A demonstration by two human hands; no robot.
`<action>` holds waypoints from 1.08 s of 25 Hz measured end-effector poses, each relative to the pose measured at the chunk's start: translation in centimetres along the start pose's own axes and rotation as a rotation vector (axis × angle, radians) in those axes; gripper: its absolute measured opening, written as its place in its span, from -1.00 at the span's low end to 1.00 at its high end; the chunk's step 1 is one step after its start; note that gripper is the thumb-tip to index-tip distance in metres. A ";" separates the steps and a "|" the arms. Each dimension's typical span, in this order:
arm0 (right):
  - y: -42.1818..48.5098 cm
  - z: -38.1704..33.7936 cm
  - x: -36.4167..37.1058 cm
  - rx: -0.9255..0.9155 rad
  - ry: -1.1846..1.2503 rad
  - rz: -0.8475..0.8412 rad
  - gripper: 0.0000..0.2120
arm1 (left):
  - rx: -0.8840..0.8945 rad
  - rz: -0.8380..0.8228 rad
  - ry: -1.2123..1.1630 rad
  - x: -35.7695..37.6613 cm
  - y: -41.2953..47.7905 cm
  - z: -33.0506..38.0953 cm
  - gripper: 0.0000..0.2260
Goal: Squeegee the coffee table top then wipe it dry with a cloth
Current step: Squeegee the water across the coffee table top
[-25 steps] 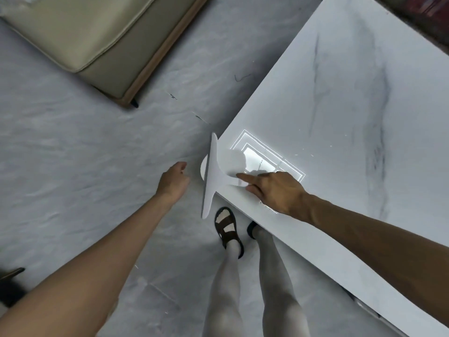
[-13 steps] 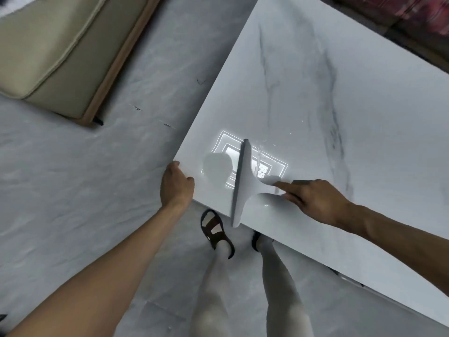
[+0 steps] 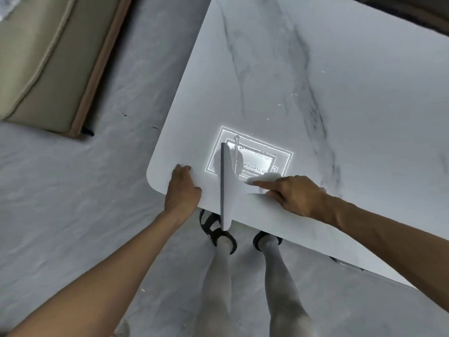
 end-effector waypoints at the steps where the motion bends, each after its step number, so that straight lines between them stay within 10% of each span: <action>1: -2.0 2.9 -0.4 0.047 -0.009 0.005 -0.54 | 0.018 -0.040 0.024 1.2 0.0 1.1 -0.46; 8: -10.0 14.2 -4.2 0.281 -0.122 0.019 -0.60 | -0.065 -0.130 0.185 2.8 1.4 3.1 -0.55; 15: 5.1 -3.7 -1.3 -0.096 -0.047 -0.068 -0.65 | -0.290 0.303 -0.239 -5.4 0.5 -1.8 -0.66; 20: 13.0 -11.2 -0.7 -0.150 -0.012 -0.068 -0.64 | -0.343 0.253 -0.222 -6.7 1.5 -4.9 -0.67; 27: 5.6 6.6 -6.6 0.264 0.116 0.123 -0.69 | -0.096 0.068 -0.080 -4.2 3.6 1.0 -0.66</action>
Point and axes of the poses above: each hand's wrist, its own y-axis towards the middle knuckle, its own x-axis out of the palm, z = x × y, the point moved 10 cm from there along y, towards the middle knuckle, and after that the axes turned 4 degrees about x, right-handed, at the moved point
